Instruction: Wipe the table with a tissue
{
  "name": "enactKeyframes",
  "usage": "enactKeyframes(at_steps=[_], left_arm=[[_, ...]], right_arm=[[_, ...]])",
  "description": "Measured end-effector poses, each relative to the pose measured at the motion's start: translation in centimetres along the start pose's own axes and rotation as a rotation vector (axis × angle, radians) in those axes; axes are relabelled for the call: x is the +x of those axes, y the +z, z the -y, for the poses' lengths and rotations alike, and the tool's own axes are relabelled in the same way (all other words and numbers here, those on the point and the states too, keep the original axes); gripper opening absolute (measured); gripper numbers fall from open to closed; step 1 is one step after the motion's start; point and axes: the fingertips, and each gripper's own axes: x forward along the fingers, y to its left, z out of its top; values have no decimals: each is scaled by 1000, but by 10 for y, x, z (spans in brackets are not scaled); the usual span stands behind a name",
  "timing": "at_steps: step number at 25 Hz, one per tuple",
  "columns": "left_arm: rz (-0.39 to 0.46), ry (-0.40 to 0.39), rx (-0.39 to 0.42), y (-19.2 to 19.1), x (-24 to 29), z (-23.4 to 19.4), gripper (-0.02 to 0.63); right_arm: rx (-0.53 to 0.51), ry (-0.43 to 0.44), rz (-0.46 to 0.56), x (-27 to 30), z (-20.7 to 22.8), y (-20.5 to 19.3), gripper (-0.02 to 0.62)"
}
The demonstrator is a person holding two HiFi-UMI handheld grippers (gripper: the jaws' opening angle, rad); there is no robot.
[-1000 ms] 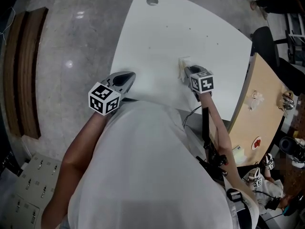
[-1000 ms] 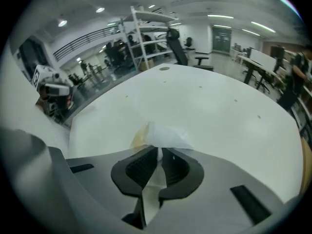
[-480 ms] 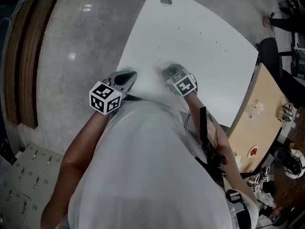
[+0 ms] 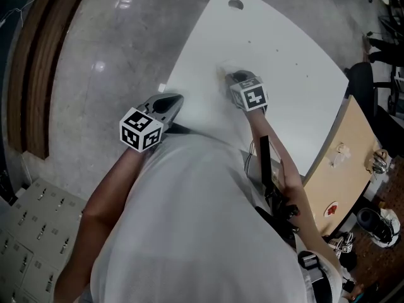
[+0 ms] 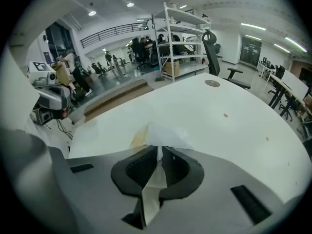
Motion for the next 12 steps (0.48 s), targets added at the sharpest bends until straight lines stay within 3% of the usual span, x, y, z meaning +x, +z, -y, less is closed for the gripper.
enactKeyframes(at_steps=[9, 12], left_arm=[[0, 8, -9, -1, -4, -3, 8], [-1, 12, -13, -1, -6, -8, 8]], right_arm=[[-78, -18, -20, 22, 9, 41, 32], [-111, 58, -39, 30, -7, 51, 29]])
